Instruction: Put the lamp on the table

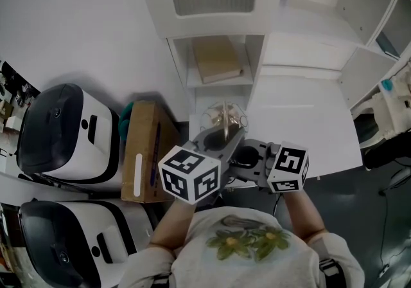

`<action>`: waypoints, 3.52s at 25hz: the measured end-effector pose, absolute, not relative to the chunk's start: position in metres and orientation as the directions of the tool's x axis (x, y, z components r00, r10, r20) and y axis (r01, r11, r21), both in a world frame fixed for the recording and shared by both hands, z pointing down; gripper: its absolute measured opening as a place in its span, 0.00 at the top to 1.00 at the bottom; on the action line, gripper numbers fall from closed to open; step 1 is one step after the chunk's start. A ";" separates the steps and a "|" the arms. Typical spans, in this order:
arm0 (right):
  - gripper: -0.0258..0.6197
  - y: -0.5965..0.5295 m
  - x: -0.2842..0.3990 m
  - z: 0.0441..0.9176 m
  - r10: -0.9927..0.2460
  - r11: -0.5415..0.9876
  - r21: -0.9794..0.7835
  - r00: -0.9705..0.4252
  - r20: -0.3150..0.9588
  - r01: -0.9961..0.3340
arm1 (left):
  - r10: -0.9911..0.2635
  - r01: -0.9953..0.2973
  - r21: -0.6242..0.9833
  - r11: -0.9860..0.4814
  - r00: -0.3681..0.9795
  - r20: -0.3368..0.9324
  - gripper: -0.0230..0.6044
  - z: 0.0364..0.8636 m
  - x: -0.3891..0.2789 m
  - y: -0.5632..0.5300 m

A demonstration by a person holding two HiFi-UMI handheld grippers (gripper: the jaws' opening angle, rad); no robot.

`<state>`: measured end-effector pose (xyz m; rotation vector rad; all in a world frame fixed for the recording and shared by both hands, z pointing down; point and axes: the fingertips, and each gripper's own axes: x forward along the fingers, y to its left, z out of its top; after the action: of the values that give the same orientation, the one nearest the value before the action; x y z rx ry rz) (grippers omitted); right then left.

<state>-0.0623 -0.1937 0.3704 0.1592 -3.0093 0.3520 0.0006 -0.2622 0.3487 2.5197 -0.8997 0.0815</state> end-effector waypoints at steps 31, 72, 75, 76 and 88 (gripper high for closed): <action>0.82 -0.236 -0.078 0.403 -0.115 0.952 -0.261 -0.979 0.168 -0.157 | -0.579 -0.615 0.412 -0.672 0.783 0.225 0.85 0.382 -0.015 -0.304; 0.77 -0.231 -0.072 0.413 -0.264 0.931 -0.231 -0.959 0.107 -0.282 | -0.599 -0.626 0.242 -0.741 0.780 0.181 0.67 0.389 -0.027 -0.283; 0.75 -0.230 -0.068 0.416 -0.303 0.916 -0.242 -0.948 0.100 -0.319 | -0.611 -0.637 0.239 -0.733 0.771 0.181 0.67 0.390 -0.031 -0.276; 0.75 -0.229 -0.066 0.418 -0.315 0.912 -0.243 -0.943 0.103 -0.331 | -0.612 -0.639 0.237 -0.732 0.769 0.183 0.67 0.391 -0.033 -0.274; 0.81 -0.216 -0.046 0.416 -0.417 0.877 -0.248 -0.908 0.038 -0.413 | -0.688 -0.709 0.231 -0.667 0.704 0.176 0.67 0.395 -0.058 -0.244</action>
<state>-0.0458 -0.2159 0.4163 0.6762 -3.0592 0.3981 -0.0576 -0.2443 0.3948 2.6324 -1.1051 0.1063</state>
